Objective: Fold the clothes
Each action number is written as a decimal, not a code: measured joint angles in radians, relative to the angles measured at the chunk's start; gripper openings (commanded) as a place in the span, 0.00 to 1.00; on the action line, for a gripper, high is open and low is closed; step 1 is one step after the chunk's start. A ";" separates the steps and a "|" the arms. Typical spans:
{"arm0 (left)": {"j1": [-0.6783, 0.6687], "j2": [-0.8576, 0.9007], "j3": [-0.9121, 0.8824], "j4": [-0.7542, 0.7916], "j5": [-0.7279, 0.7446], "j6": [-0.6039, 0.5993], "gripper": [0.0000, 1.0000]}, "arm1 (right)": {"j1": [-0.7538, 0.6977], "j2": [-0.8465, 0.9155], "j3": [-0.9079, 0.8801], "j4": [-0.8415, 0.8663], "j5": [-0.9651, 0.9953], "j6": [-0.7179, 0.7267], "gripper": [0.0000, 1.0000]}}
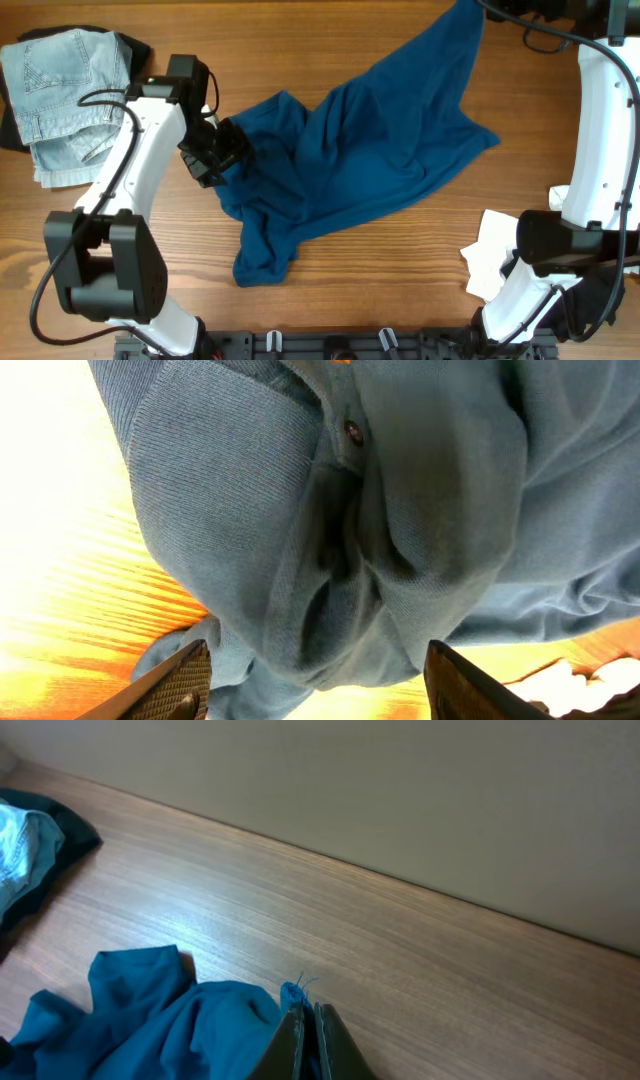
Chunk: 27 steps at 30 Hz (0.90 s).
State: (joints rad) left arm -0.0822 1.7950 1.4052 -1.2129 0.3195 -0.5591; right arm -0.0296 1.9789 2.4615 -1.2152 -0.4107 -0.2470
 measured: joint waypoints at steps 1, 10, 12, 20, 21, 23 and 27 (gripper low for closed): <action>-0.001 0.008 0.000 0.000 0.000 0.000 0.67 | 0.000 0.000 0.000 -0.001 0.000 0.000 0.04; -0.040 0.148 0.000 0.013 0.005 0.000 0.04 | 0.000 0.000 0.000 -0.002 0.000 0.000 0.04; -0.043 0.153 0.000 0.047 0.005 0.000 0.04 | 0.000 0.000 0.000 -0.001 0.000 0.000 0.04; -0.043 0.149 0.105 0.125 0.019 0.005 0.04 | 0.000 0.000 0.000 0.023 0.000 0.023 0.04; -0.043 0.144 0.164 0.121 0.015 0.006 0.04 | 0.000 0.000 0.000 0.023 0.000 0.023 0.04; -0.043 0.124 0.278 0.114 -0.016 0.008 0.04 | 0.000 0.000 0.000 0.026 0.000 0.027 0.04; -0.043 0.071 0.486 0.113 -0.109 0.008 0.04 | 0.000 0.000 0.000 0.031 0.000 0.036 0.04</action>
State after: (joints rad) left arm -0.1257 1.8660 1.8915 -1.0996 0.2104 -0.5507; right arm -0.0296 1.9789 2.4615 -1.1847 -0.4107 -0.2111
